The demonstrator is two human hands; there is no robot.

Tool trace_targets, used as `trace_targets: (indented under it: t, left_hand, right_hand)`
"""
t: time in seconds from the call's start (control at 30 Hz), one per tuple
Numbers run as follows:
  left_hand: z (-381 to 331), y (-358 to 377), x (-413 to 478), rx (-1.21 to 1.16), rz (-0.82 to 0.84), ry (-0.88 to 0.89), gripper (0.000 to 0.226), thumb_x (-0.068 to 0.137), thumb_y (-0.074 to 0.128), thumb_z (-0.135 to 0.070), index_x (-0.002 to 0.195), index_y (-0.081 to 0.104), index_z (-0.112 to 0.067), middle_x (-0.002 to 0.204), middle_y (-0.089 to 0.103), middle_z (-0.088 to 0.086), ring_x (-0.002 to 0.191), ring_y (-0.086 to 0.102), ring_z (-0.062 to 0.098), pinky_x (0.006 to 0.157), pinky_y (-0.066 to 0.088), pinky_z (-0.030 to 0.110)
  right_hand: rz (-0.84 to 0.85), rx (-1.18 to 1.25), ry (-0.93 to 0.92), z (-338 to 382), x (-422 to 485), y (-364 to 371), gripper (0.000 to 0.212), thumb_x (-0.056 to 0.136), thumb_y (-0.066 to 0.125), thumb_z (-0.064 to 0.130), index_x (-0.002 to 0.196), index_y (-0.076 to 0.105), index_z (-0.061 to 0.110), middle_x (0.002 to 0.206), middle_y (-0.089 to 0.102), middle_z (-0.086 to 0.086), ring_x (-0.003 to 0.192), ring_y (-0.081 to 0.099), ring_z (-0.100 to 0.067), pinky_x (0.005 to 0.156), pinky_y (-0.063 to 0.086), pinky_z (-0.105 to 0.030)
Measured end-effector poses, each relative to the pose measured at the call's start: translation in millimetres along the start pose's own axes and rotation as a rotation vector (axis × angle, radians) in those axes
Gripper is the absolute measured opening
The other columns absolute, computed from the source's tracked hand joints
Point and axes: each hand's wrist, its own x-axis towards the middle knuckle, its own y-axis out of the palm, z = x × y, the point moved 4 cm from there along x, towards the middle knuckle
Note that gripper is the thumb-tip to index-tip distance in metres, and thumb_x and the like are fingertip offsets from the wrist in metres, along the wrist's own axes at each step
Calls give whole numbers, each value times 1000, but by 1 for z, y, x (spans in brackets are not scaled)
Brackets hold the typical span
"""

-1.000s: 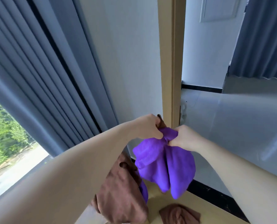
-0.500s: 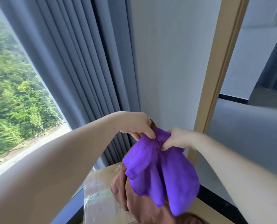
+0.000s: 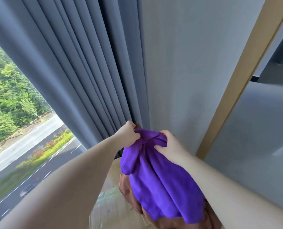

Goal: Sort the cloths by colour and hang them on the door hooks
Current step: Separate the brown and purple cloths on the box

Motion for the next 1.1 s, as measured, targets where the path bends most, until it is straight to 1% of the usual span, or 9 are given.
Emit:
trace_targets:
  t: [0.1, 0.2, 0.27, 0.4, 0.53, 0.63, 0.7, 0.87, 1.1]
  left_hand:
    - [13, 20, 13, 66, 12, 38, 47, 96, 57, -23, 140, 44, -12, 122, 60, 10, 100, 55, 26, 81, 43, 30]
    - [8, 29, 15, 349, -45, 184, 38, 93, 56, -20, 131, 52, -18, 128, 53, 10, 119, 51, 33, 96, 47, 42]
    - [-7, 30, 10, 424, -47, 287, 27, 93, 52, -18, 119, 59, -20, 123, 56, 8, 114, 55, 32, 89, 48, 39]
    - [-31, 45, 1, 583, 269, 406, 31, 98, 49, -22, 118, 69, -11, 111, 67, 12, 105, 61, 31, 79, 44, 30]
    - [-28, 63, -3, 593, 468, 359, 60, 89, 70, -46, 134, 54, -10, 97, 58, 3, 92, 55, 24, 75, 46, 32]
    - [-17, 81, -2, 642, 488, 351, 103, 72, 81, -62, 151, 36, -13, 141, 44, 10, 128, 46, 32, 106, 46, 47]
    - [-10, 89, -2, 681, 489, 363, 119, 70, 83, -62, 159, 20, -13, 157, 27, 11, 146, 28, 34, 114, 39, 52]
    - [3, 101, -5, 706, 446, 394, 132, 70, 86, -55, 163, 1, -17, 163, 12, 9, 153, 11, 29, 116, 38, 51]
    - [11, 123, 0, 737, 359, 448, 133, 69, 87, -55, 163, 1, -15, 163, 13, 9, 152, 11, 28, 113, 38, 44]
  right_hand:
    - [52, -303, -180, -4, -9, 7, 89, 83, 72, 51, 158, 26, 37, 161, 30, 14, 148, 28, -14, 121, 30, -38]
    - [139, -491, -231, -7, -19, 15, 103, 82, 64, 68, 163, 9, 37, 169, 3, 19, 155, 0, -9, 127, 12, -39]
    - [170, -564, -202, -9, -18, 18, 104, 83, 59, 73, 163, 4, 34, 169, -4, 18, 156, -8, -10, 128, 6, -41]
    - [173, -657, -132, -16, -7, 23, 89, 96, 44, 69, 164, 1, 29, 170, -9, 15, 157, -11, -16, 128, 3, -46]
    - [160, -674, -55, -24, 0, 29, 76, 105, 37, 55, 164, -3, 29, 170, -13, 14, 157, -12, -19, 128, 3, -47]
    - [144, -664, -84, -24, 0, 29, 73, 106, 35, 52, 164, -1, 27, 170, -14, 13, 157, -12, -15, 128, 3, -43]
    - [170, -646, -149, -23, -6, 26, 79, 103, 40, 58, 164, 3, 25, 170, -13, 12, 156, -13, -11, 128, 2, -40]
    - [308, -589, -141, -33, -19, 27, 119, 77, 61, 80, 164, 0, 26, 169, -16, 14, 155, -15, -7, 126, 4, -38]
    - [330, -604, -74, -55, -14, 47, 126, 78, 64, 77, 163, -11, 21, 168, -23, 7, 156, -18, -13, 128, 5, -42]
